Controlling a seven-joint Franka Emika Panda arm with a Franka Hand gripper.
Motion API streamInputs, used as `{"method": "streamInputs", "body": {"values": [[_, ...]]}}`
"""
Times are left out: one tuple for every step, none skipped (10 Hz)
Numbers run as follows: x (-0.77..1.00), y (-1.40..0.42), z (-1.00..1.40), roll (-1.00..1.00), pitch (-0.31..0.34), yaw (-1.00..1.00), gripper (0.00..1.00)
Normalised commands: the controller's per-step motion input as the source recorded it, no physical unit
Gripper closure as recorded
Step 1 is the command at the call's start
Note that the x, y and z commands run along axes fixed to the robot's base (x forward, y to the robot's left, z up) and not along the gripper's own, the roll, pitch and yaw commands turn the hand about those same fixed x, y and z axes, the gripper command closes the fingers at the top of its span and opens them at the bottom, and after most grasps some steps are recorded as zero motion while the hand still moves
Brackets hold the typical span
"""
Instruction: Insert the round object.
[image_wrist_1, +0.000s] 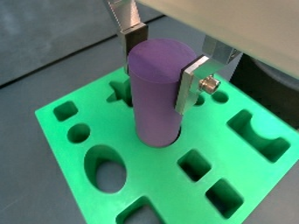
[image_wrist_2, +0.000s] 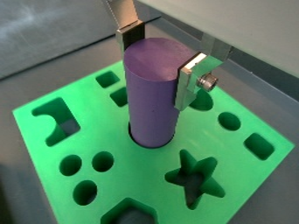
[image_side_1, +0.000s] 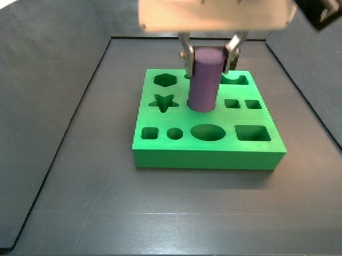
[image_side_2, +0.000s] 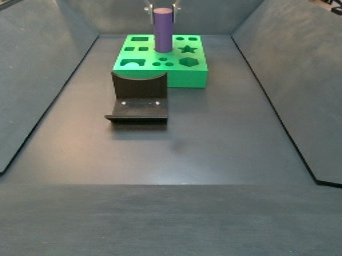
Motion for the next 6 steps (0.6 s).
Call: {"method": "streamInputs", "body": {"values": [[0.01, -0.14, -0.83, -0.1, -0.066, -0.04, 1.0], [0.0, -0.01, -1.0, 0.0, -0.059, 0.0, 1.0], [0.01, -0.06, -1.0, 0.0, -0.054, 0.0, 1.0], [0.0, 0.0, -0.6, -0.25, -0.126, -0.01, 1.0], [0.05, 0.0, -0.33, -0.15, -0.02, 0.0, 1.0], [0.0, 0.0, 0.0, 0.0, 0.0, 0.0, 1.0]]}}
